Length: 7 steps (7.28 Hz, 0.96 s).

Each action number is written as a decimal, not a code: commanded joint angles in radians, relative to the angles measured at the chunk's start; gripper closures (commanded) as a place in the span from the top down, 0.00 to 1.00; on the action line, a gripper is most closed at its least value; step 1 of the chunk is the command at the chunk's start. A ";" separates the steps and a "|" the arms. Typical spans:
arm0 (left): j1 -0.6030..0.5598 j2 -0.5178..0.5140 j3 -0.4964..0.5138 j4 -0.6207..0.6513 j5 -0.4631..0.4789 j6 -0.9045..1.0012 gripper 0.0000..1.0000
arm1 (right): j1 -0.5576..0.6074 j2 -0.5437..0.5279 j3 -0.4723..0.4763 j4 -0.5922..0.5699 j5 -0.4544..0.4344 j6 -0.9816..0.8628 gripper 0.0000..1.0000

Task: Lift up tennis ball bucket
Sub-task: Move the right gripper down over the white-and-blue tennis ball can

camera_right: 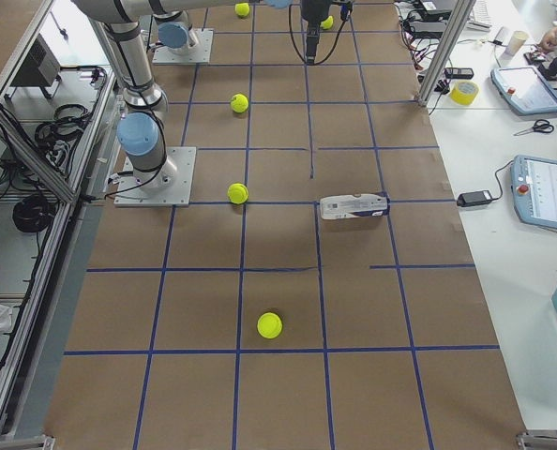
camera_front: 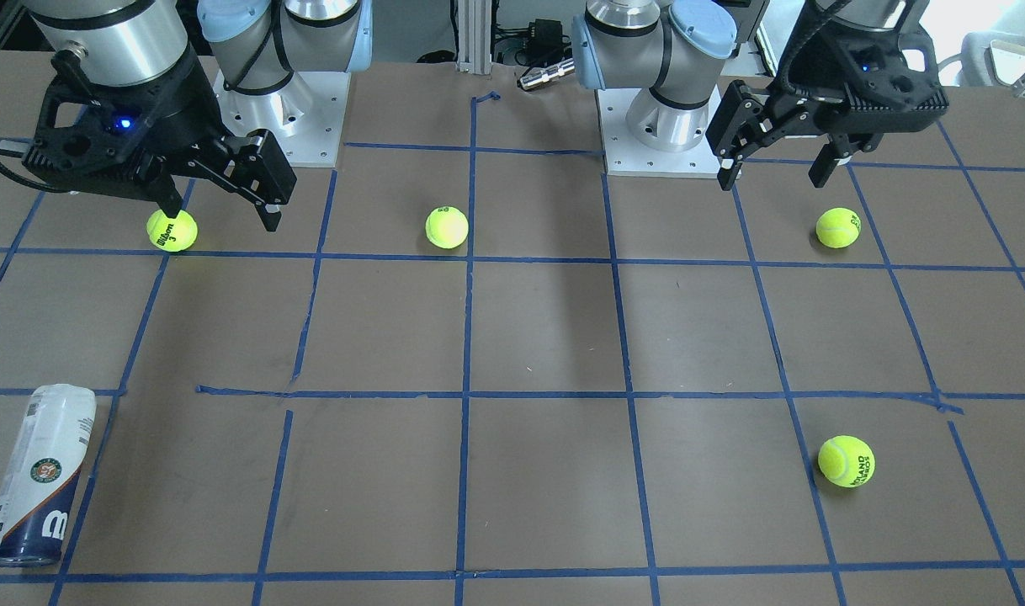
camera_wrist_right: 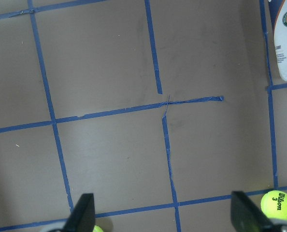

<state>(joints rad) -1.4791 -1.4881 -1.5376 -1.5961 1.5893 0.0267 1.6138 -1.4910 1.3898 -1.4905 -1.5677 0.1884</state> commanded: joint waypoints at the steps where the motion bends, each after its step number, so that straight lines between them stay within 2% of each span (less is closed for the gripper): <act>1: 0.000 0.012 0.001 -0.002 -0.002 -0.001 1.00 | 0.000 0.000 0.000 -0.001 0.000 0.000 1.00; 5: -0.001 0.006 -0.001 -0.001 -0.008 -0.001 1.00 | -0.003 0.003 0.002 -0.001 0.000 -0.003 1.00; 7: -0.001 0.008 -0.006 -0.002 -0.006 -0.001 1.00 | -0.064 0.029 0.000 -0.004 0.014 -0.041 1.00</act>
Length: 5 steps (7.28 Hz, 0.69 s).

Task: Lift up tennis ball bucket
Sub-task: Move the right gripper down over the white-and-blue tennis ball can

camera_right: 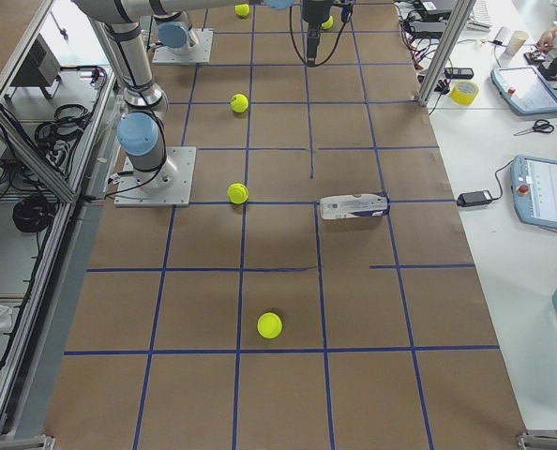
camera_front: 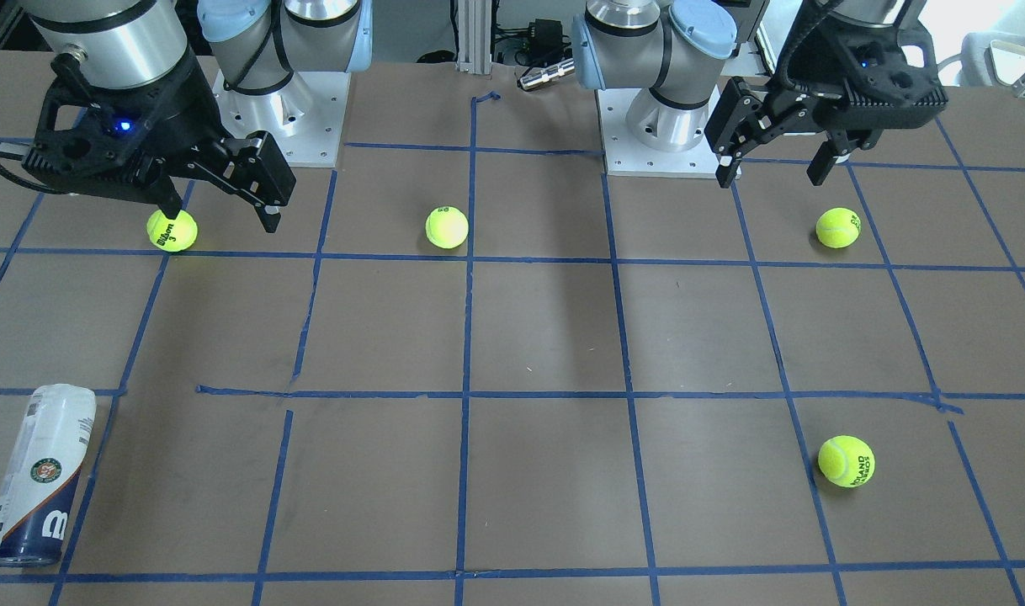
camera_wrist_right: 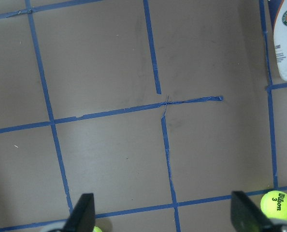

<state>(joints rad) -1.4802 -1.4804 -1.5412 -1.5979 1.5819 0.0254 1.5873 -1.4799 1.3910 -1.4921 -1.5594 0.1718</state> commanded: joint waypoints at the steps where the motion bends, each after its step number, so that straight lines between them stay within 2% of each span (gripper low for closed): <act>1: 0.001 -0.001 0.000 0.001 0.009 0.001 1.00 | -0.074 0.030 0.000 -0.028 -0.001 -0.069 1.00; 3: 0.001 0.000 -0.002 0.000 0.003 0.001 1.00 | -0.148 0.117 0.000 -0.058 -0.007 -0.071 1.00; 4: 0.005 -0.009 0.000 -0.007 0.004 0.001 1.00 | -0.230 0.177 -0.001 -0.130 -0.007 -0.104 1.00; 5: -0.002 -0.005 0.000 -0.010 -0.006 -0.001 1.00 | -0.292 0.243 -0.013 -0.196 -0.007 -0.220 1.00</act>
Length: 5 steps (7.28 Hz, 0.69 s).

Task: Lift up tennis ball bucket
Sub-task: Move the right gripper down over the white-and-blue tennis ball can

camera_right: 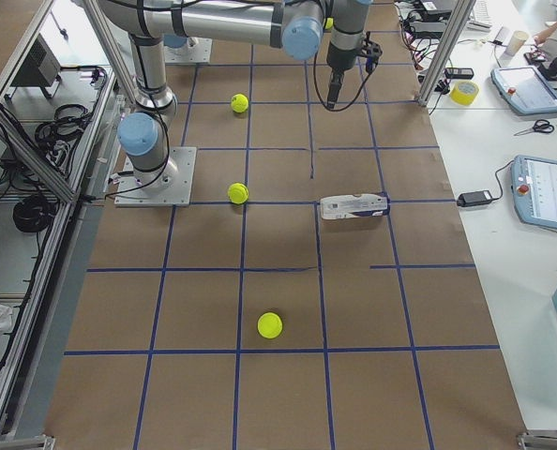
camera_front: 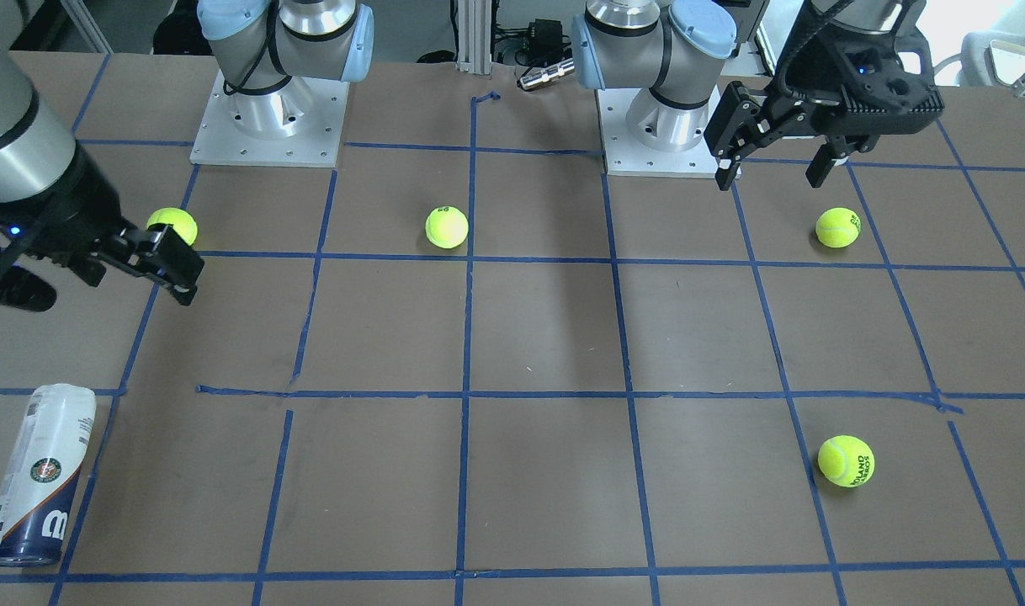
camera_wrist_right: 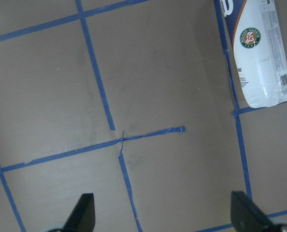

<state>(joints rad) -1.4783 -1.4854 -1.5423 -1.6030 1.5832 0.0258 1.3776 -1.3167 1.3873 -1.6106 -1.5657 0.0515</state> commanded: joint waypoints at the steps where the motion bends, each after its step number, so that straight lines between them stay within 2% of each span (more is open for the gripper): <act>1: -0.004 0.002 -0.001 -0.005 -0.011 0.000 1.00 | -0.138 0.164 -0.022 -0.177 -0.004 -0.190 1.00; 2: -0.004 0.002 -0.002 -0.005 -0.009 0.000 1.00 | -0.167 0.227 -0.024 -0.255 -0.025 -0.237 1.00; 3: -0.004 0.011 -0.002 -0.006 -0.003 0.000 1.00 | -0.169 0.273 -0.033 -0.311 -0.098 -0.270 1.00; 5: -0.002 0.007 -0.002 -0.005 -0.008 0.000 1.00 | -0.170 0.332 -0.036 -0.336 -0.097 -0.341 1.00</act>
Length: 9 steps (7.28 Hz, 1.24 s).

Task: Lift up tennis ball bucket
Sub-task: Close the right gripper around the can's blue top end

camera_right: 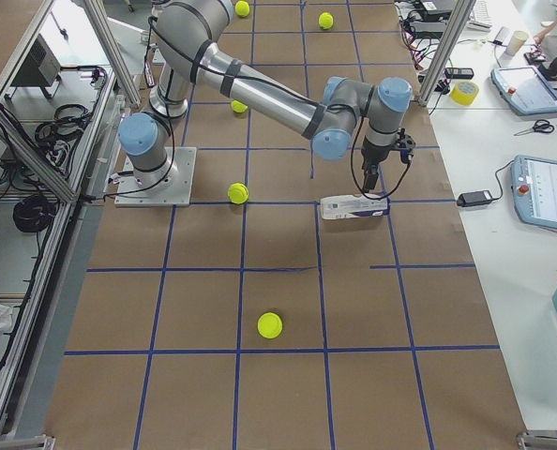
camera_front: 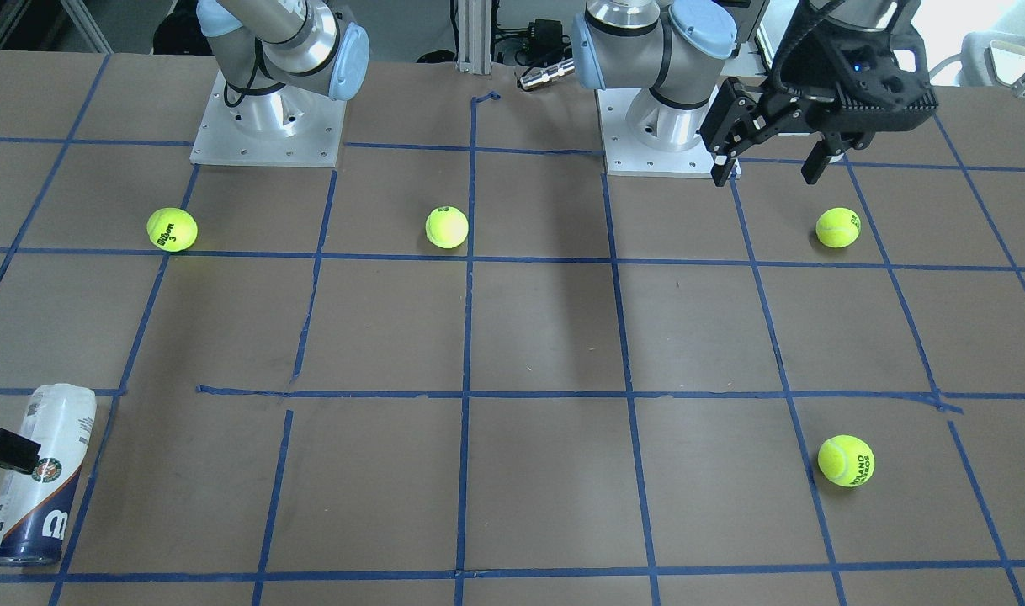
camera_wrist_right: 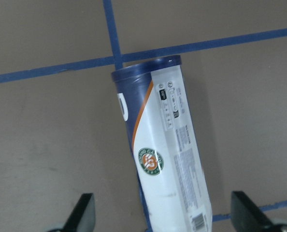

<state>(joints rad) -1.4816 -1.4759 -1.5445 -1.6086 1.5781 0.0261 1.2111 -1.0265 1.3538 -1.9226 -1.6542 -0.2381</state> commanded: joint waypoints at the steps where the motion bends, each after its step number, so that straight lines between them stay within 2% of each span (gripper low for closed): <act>1: 0.000 -0.003 0.001 0.001 -0.007 0.000 1.00 | -0.013 0.063 -0.001 -0.026 0.004 -0.050 1.00; 2: 0.000 0.003 0.007 0.001 -0.006 0.000 1.00 | -0.019 0.092 0.005 -0.027 0.052 -0.055 1.00; 3: 0.001 0.003 0.006 0.001 -0.004 0.000 1.00 | -0.031 0.123 0.014 -0.053 0.060 -0.058 1.00; 7: 0.015 -0.003 0.003 0.007 -0.041 0.034 1.00 | -0.044 0.164 0.036 -0.073 0.062 -0.101 1.00; 9: 0.015 -0.006 -0.002 -0.001 -0.026 0.035 1.00 | -0.044 0.167 0.033 -0.072 0.054 -0.101 1.00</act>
<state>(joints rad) -1.4686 -1.4800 -1.5428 -1.6057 1.5466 0.0599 1.1676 -0.8630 1.3868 -1.9953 -1.5965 -0.3392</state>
